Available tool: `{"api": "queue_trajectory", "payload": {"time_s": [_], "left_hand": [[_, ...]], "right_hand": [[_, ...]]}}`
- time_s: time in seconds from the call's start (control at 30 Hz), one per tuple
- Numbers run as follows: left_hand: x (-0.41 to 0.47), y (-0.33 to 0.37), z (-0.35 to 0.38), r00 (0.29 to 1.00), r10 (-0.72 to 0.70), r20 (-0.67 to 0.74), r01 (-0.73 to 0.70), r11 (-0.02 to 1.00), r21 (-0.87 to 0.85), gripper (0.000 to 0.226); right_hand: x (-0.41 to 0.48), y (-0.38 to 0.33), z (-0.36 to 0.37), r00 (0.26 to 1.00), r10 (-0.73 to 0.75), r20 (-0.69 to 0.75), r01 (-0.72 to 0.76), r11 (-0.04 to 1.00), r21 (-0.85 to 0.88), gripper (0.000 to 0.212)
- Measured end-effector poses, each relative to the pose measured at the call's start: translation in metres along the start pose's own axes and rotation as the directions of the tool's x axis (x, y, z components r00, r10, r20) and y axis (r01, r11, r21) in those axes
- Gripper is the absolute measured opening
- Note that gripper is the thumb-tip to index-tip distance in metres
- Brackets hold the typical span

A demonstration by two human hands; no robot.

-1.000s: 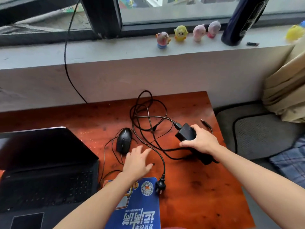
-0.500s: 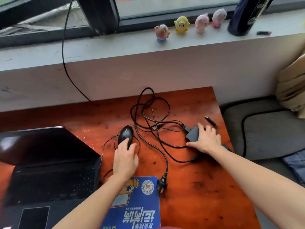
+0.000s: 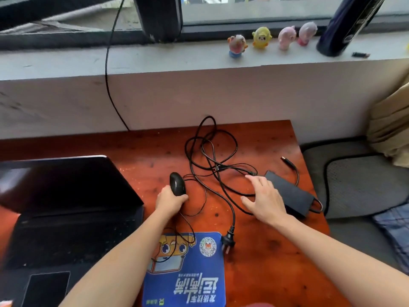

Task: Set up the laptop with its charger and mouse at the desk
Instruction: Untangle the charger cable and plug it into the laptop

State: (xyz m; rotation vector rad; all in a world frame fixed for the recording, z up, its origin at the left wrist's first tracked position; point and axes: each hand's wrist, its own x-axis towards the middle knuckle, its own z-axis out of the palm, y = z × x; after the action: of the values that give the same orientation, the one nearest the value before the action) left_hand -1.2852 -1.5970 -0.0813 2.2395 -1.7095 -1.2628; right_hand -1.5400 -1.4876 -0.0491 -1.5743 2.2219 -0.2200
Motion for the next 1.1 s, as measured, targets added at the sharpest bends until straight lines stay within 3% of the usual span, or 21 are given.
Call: {"api": "queue_trajectory", "payload": {"time_s": [0.1, 0.3, 0.37, 0.43, 0.5, 0.63, 0.77, 0.83, 0.9, 0.93, 1.1], "left_hand": [[-0.018, -0.004, -0.03, 0.981, 0.132, 0.143, -0.102, 0.973, -0.206, 0.022], [-0.075, -0.04, -0.146, 0.833, 0.411, 0.369, -0.27, 0.886, -0.377, 0.025], [-0.089, -0.055, -0.181, 0.806, 0.449, 0.385, -0.28, 0.863, -0.42, 0.032], [-0.097, -0.076, -0.216, 0.808, 0.473, 0.351, -0.262, 0.823, -0.504, 0.031], [-0.099, -0.104, -0.248, 0.844, 0.461, 0.275, -0.211, 0.756, -0.62, 0.032], [-0.088, -0.165, -0.279, 0.954, 0.268, 0.132, -0.065, 0.619, -0.783, 0.025], [-0.073, -0.22, -0.268, 0.99, 0.045, 0.136, 0.102, 0.45, -0.887, 0.011], [-0.065, -0.234, -0.259, 0.986, -0.022, 0.163, 0.16, 0.37, -0.915, 0.008], [-0.055, -0.241, -0.25, 0.979, -0.078, 0.188, 0.203, 0.317, -0.927, 0.007], [-0.051, -0.244, -0.247, 0.974, -0.105, 0.199, 0.222, 0.301, -0.927, 0.006], [-0.033, -0.264, -0.224, 0.946, -0.234, 0.226, 0.297, 0.334, -0.895, 0.01]], "right_hand": [[-0.002, -0.029, -0.002, 0.993, -0.04, -0.11, 0.046, 0.998, 0.052, 0.06], [-0.007, -0.112, 0.011, 0.958, -0.251, -0.139, 0.232, 0.963, -0.139, 0.093], [-0.006, -0.14, 0.026, 0.963, -0.264, -0.057, 0.246, 0.944, -0.22, 0.084], [-0.008, -0.164, 0.043, 0.976, -0.216, 0.037, 0.218, 0.937, -0.273, 0.053], [-0.017, -0.183, 0.057, 0.989, -0.133, 0.06, 0.144, 0.947, -0.286, 0.034], [-0.037, -0.21, 0.055, 0.997, -0.045, -0.06, 0.038, 0.993, -0.114, 0.04], [-0.051, -0.283, 0.027, 0.978, -0.158, -0.133, 0.176, 0.975, 0.135, 0.045], [-0.057, -0.323, 0.017, 0.973, -0.225, -0.06, 0.229, 0.875, 0.426, 0.042], [-0.058, -0.352, 0.016, 0.968, -0.224, 0.11, 0.063, 0.644, 0.762, 0.038], [-0.057, -0.362, 0.02, 0.958, -0.209, 0.194, -0.052, 0.542, 0.839, 0.037], [-0.05, -0.376, 0.077, 0.891, 0.04, 0.452, -0.441, 0.312, 0.842, 0.029]]}}
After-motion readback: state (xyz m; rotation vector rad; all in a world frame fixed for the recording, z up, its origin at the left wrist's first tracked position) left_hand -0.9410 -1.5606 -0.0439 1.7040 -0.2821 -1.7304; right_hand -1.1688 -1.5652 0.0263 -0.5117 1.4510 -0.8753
